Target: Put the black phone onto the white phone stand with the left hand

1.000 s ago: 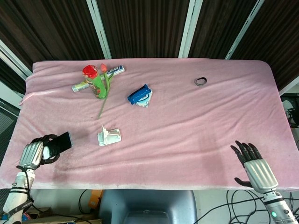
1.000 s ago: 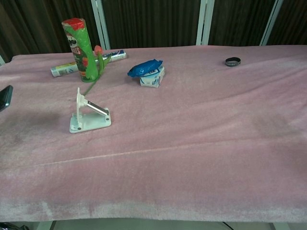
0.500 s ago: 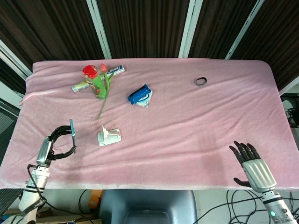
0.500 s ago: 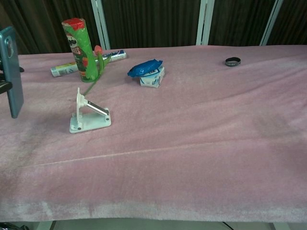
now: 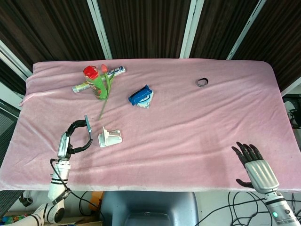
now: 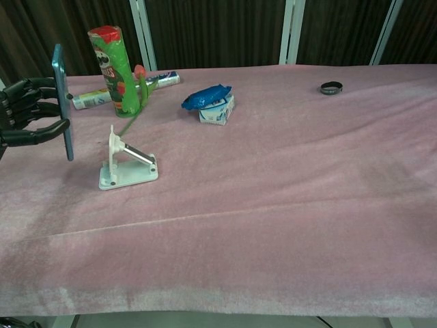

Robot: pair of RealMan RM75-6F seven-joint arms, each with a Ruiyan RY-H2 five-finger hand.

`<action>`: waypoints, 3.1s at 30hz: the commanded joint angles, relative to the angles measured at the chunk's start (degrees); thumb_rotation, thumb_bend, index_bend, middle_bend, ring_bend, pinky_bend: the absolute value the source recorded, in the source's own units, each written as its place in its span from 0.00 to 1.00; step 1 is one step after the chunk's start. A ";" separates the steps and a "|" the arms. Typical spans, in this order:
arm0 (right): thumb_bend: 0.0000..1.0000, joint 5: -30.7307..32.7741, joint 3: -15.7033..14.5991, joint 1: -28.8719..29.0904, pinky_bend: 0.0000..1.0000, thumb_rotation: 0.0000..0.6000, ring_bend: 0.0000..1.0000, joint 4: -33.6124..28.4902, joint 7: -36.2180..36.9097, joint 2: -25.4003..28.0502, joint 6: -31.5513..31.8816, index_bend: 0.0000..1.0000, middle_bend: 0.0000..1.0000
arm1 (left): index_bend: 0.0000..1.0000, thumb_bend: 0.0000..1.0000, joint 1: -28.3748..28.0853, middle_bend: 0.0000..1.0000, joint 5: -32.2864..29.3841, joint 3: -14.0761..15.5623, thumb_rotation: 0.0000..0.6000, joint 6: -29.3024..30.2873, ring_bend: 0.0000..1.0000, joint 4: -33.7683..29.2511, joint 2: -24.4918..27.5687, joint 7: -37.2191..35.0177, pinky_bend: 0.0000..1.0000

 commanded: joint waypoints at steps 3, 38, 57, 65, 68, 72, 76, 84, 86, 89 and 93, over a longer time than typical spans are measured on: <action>0.20 -0.08 -0.05 0.00 0.11 1.00 0.00 0.01 0.06 0.04 0.04 0.00 0.00 | 0.83 0.45 -0.90 0.92 0.69 0.98 1.00 1.19 0.62 9.00 -5.89 -4.36 0.19; 0.20 -0.65 -0.25 -0.56 0.11 1.00 0.00 0.30 1.54 0.73 1.41 0.00 0.00 | 0.83 0.45 -4.19 0.91 -0.85 1.74 1.00 -3.41 0.58 22.07 -15.74 -11.94 0.16; 0.20 -0.60 -0.25 -0.61 0.11 1.00 0.00 0.25 1.42 0.77 1.33 0.00 0.00 | 0.59 0.36 -4.87 0.66 0.28 3.62 1.00 -3.33 0.37 28.11 -17.72 -14.08 0.09; 0.20 -0.70 -0.27 -0.70 0.11 1.00 0.00 0.30 1.57 0.87 1.49 0.00 0.00 | 0.18 0.32 -4.88 0.19 -0.60 3.23 1.00 -4.28 0.08 27.74 -17.69 -13.31 0.00; 0.20 -0.68 -0.24 -0.69 0.11 1.00 0.00 0.29 1.52 0.85 1.47 0.00 0.00 | 0.07 0.30 -4.74 0.06 -0.61 3.17 1.00 -3.69 0.01 27.24 -17.48 -13.16 0.00; 0.20 -0.70 -0.25 -0.70 0.11 1.00 0.00 0.32 1.44 0.82 1.46 0.00 0.00 | 0.00 0.29 -4.41 0.00 -0.18 3.44 1.00 -2.25 0.00 26.57 -16.98 -12.79 0.00; 0.20 -0.66 -0.23 -0.68 0.11 1.00 0.00 0.30 1.28 0.77 1.39 0.00 0.00 | 0.00 0.28 -3.68 0.00 0.76 4.20 1.00 -0.16 0.00 24.92 -15.50 -12.07 0.00; 0.20 -0.84 -0.25 -0.72 0.11 1.00 0.00 0.33 1.26 0.78 1.53 0.00 0.00 | 0.00 0.27 1.13 0.00 5.73 9.67 1.00 6.92 0.00 15.13 -2.54 -0.80 0.00; 0.20 -0.72 -0.19 -0.72 0.11 1.00 0.00 0.34 1.16 0.71 1.51 0.00 0.00 | 0.00 0.27 3.20 0.00 6.35 11.83 1.00 6.53 0.00 9.01 4.42 8.01 0.00; 0.20 -0.37 -0.09 -0.71 0.11 1.00 0.00 0.27 0.75 0.58 1.31 0.00 0.00 | 0.00 0.28 6.15 0.00 4.72 16.48 1.00 -0.21 0.00 -4.93 18.18 27.32 0.00; 0.20 0.23 0.16 -0.73 0.11 1.00 0.00 0.05 0.10 0.28 1.17 0.00 0.00 | 0.00 0.28 10.01 0.00 -4.06 16.78 1.00 -2.83 0.00 -26.07 30.49 49.47 0.00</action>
